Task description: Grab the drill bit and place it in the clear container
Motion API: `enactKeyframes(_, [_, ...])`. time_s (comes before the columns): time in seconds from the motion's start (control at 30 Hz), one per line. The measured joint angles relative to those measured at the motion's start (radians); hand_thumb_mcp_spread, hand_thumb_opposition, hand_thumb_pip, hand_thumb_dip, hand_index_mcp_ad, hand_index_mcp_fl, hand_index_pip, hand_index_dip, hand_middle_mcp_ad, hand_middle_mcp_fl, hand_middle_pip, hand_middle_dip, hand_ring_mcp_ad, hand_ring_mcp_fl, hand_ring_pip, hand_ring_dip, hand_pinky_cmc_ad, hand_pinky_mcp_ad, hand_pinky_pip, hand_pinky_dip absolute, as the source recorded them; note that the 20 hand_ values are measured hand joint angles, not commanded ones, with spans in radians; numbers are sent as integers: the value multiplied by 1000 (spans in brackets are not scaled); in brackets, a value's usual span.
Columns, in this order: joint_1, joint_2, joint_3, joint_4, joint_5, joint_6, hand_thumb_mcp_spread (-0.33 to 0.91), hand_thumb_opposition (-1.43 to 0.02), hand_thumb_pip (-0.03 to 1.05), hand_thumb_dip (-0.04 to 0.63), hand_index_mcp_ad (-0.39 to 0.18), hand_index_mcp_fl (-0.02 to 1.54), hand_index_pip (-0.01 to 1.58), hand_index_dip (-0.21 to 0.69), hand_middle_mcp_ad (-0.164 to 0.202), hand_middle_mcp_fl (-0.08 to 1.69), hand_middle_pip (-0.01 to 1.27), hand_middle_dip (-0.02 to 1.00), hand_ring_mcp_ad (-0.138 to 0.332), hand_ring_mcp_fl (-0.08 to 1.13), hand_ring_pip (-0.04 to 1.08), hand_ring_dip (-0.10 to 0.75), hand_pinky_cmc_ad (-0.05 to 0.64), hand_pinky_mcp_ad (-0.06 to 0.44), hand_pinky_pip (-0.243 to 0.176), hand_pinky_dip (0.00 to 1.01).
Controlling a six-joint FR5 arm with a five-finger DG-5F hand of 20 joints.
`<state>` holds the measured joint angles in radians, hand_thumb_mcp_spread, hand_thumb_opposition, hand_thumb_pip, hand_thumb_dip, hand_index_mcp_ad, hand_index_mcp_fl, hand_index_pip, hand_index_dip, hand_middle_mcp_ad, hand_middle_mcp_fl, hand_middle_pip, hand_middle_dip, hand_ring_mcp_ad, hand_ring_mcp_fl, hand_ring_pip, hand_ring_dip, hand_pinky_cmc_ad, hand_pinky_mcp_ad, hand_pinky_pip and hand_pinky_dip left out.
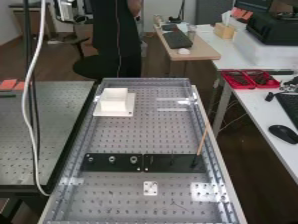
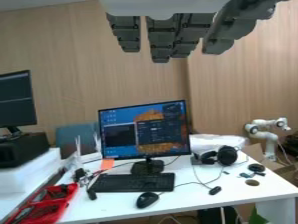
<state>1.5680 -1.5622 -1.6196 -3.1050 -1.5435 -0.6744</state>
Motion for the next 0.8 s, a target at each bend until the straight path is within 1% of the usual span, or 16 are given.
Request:
enactKeyframes(0.03, [-1, -1, -8, 7, 2, 2, -2, 9, 7, 3, -47, 2, 7, 19, 61, 44, 19, 24, 3, 0, 12, 12, 63, 51, -10, 7])
enactKeyframes(0.13, [-3, -5, -25, 20, 11, 1, -7, 9, 7, 3, -47, 0, 7, 19, 38, 5, 19, 24, -12, 0, 14, 12, 26, 35, -10, 7])
enactKeyframes(0.17, [-3, -6, -29, 23, 14, -2, 9, -3, 12, 0, -44, 2, 7, 19, 38, 2, 19, 24, -12, 0, 14, 12, 30, 31, -10, 16])
enactKeyframes(0.23, [-2, -11, -47, 38, 30, -16, 52, -176, 101, 3, -42, 2, 9, 19, 38, 2, 65, 24, -12, 5, 26, 12, 44, 52, -10, 52])
enactKeyframes(0.27, [-2, -12, -52, 42, 35, -19, 82, -260, 131, 7, -45, 5, 21, 19, 42, 3, 80, 24, -12, 2, 31, 10, 65, 82, -10, 73])
enactKeyframes(0.3, [-2, -15, -62, 51, 45, -23, 110, -340, 152, 7, -30, 2, 24, 19, 51, 5, 101, 24, 2, 0, 45, 12, 113, 113, -12, 108])
enactKeyframes(0.33, [-3, -18, -72, 62, 54, -24, 108, -412, 152, 7, -10, 5, 38, 19, 52, 5, 106, 24, 9, 5, 63, 7, 150, 127, -26, 138])
enactKeyframes(0.37, [-3, -21, -79, 70, 59, -23, 110, -459, 148, 3, -5, 0, 38, 19, 52, 5, 106, 28, 19, 7, 54, 0, 164, 152, -26, 164])
enactKeyframes(0.4, [-4, -26, -89, 82, 66, -20, 119, -508, 152, 3, 9, 9, 51, 19, 56, 2, 106, 24, 44, 0, 73, 2, 215, 180, -42, 183])
enactKeyframes(0.43, [-6, -32, -101, 96, 74, -15, 120, -538, 152, 7, 10, 7, 56, 19, 70, 7, 117, 24, 63, 5, 75, 2, 230, 195, -40, 202])
enactKeyframes(0.47, [-7, -35, -105, 101, 77, -13, 117, -574, 154, 7, 19, 5, 56, 19, 70, 0, 124, 28, 75, 7, 73, 2, 253, 211, -61, 213])
enactKeyframes(0.5, [-9, -43, -115, 112, 85, -10, 138, -604, 161, 7, 24, 24, 56, 19, 87, 3, 134, 24, 87, 7, 72, 2, 279, 216, -58, 230])
enactKeyframes(0.53, [-11, -49, -122, 120, 90, -7, 136, -618, 169, 7, 24, 24, 56, 19, 94, 2, 138, 24, 96, 0, 84, 2, 283, 232, -63, 241])
enactKeyframes(0.57, [-12, -53, -128, 127, 95, -3, 145, -621, 176, 3, 24, 24, 56, 19, 101, 5, 138, 24, 94, 5, 93, 2, 302, 229, -63, 246])
enactKeyframes(0.63, [-17, -71, -147, 149, 108, 10, 152, -651, 195, 3, 24, 24, 59, 19, 113, 3, 138, 24, 96, 5, 89, 2, 295, 246, -63, 258])
enactKeyframes(0.8, [-26, -109, -184, 200, 134, 44, 154, -677, 218, 7, 23, 26, 68, 37, 124, 9, 148, 24, 126, 16, 87, 2, 326, 250, -91, 283])
